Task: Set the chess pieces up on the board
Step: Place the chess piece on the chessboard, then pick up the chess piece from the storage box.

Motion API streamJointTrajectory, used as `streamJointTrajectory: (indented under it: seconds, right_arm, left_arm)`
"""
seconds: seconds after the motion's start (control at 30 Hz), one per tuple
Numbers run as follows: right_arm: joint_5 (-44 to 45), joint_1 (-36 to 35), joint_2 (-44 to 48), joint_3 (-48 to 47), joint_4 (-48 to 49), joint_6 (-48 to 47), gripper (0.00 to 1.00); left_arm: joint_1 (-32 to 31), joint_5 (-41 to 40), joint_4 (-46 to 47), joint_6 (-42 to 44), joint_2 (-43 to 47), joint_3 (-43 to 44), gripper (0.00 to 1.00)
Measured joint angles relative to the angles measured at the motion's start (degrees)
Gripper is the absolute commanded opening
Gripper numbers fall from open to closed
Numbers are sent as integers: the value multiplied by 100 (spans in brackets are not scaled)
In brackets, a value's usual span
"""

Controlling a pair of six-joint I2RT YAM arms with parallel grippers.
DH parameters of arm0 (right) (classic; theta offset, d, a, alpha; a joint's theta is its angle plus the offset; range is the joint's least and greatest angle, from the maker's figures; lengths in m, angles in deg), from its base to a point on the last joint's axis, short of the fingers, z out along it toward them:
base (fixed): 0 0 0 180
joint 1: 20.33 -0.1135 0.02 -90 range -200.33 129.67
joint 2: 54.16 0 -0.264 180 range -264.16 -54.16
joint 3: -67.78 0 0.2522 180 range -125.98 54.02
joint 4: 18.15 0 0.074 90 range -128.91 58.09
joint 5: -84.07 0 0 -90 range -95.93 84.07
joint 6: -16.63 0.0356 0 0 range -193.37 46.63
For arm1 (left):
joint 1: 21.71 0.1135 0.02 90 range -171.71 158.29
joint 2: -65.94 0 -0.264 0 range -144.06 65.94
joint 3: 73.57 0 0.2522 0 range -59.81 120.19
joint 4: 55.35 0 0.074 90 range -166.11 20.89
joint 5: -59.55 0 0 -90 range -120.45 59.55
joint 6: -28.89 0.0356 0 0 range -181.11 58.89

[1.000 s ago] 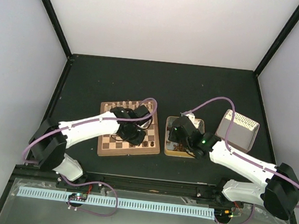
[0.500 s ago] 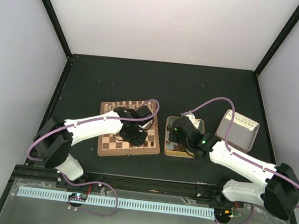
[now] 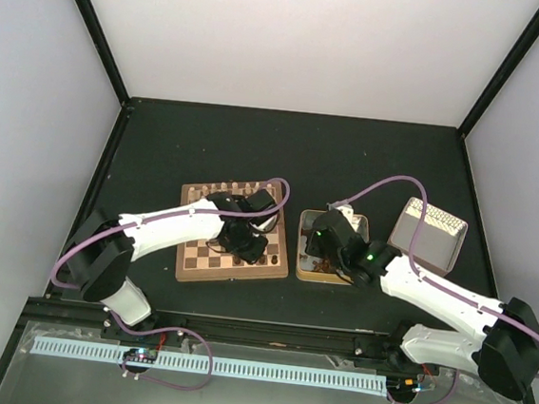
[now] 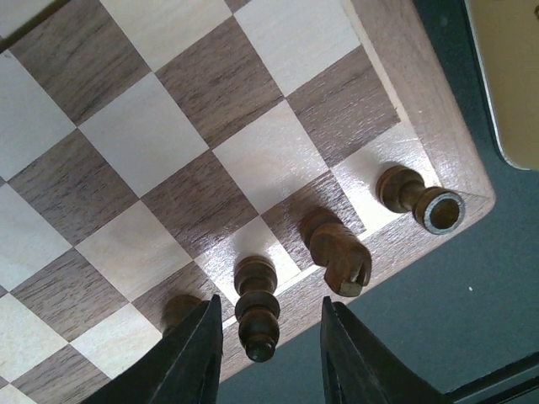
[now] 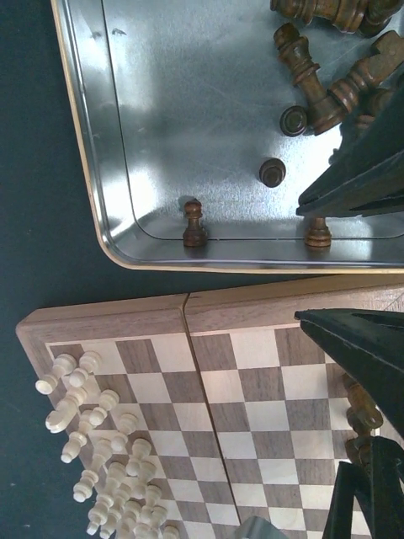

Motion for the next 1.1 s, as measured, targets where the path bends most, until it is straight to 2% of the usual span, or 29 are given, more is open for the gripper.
streamJointTrajectory:
  seconds: [0.27, 0.47, 0.73, 0.87, 1.1]
  right_arm:
    - [133, 0, 120, 2, -175, -2, 33]
    - [50, 208, 28, 57, -326, -87, 34]
    - [-278, 531, -990, -20, -586, -560, 26]
    - [-260, 566, -1541, -179, -680, -708, 23]
    - [-87, 577, -1967, -358, -688, -813, 18]
  left_arm:
    - [13, -70, -50, 7, 164, 332, 42]
    - [315, -393, 7, -164, 951, 343, 44]
    - [835, -601, 442, -422, 2236, -267, 45]
    - [975, -601, 575, -446, 2367, -494, 45]
    - [1117, -525, 649, -446, 2367, -638, 45]
